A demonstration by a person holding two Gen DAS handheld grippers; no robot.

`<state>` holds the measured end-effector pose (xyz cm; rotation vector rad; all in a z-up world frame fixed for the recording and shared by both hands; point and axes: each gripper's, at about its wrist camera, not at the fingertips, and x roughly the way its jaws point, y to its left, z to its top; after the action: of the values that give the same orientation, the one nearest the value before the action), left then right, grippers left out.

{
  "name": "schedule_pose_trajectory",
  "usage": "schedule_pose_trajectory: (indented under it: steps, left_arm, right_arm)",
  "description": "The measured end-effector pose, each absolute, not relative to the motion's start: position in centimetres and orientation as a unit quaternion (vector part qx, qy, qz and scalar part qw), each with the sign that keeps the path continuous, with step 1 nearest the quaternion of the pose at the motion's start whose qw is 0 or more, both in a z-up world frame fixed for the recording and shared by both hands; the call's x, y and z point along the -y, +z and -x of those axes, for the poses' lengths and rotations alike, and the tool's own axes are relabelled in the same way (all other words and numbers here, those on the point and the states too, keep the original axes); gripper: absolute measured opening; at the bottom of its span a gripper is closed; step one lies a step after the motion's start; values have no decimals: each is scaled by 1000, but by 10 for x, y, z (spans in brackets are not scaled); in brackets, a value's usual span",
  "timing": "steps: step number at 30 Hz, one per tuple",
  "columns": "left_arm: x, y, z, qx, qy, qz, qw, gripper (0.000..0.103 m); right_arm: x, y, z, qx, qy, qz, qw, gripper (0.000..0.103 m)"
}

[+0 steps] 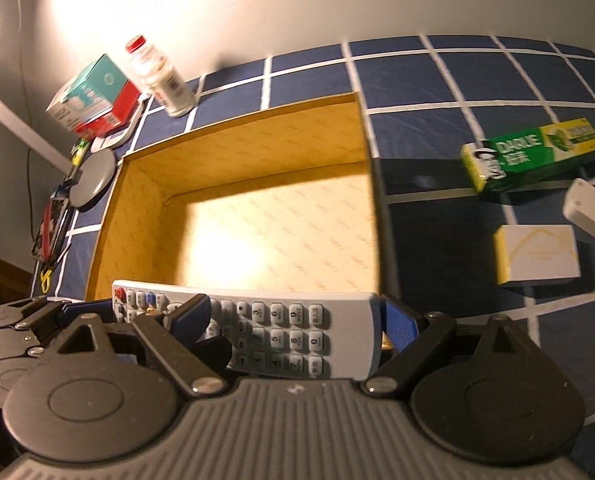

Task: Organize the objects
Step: 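Carry the white TV remote with the right gripper into the yellow box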

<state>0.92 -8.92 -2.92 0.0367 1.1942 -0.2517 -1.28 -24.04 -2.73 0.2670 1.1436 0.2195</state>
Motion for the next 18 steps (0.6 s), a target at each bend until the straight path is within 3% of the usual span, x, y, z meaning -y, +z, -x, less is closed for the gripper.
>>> schedule_pose_trajectory:
  steps: [18]
  left_arm:
    - [48, -46, -69, -561, -114, -9, 820, 99]
  right_arm:
    - [190, -42, -50, -540, 114, -111, 826, 90]
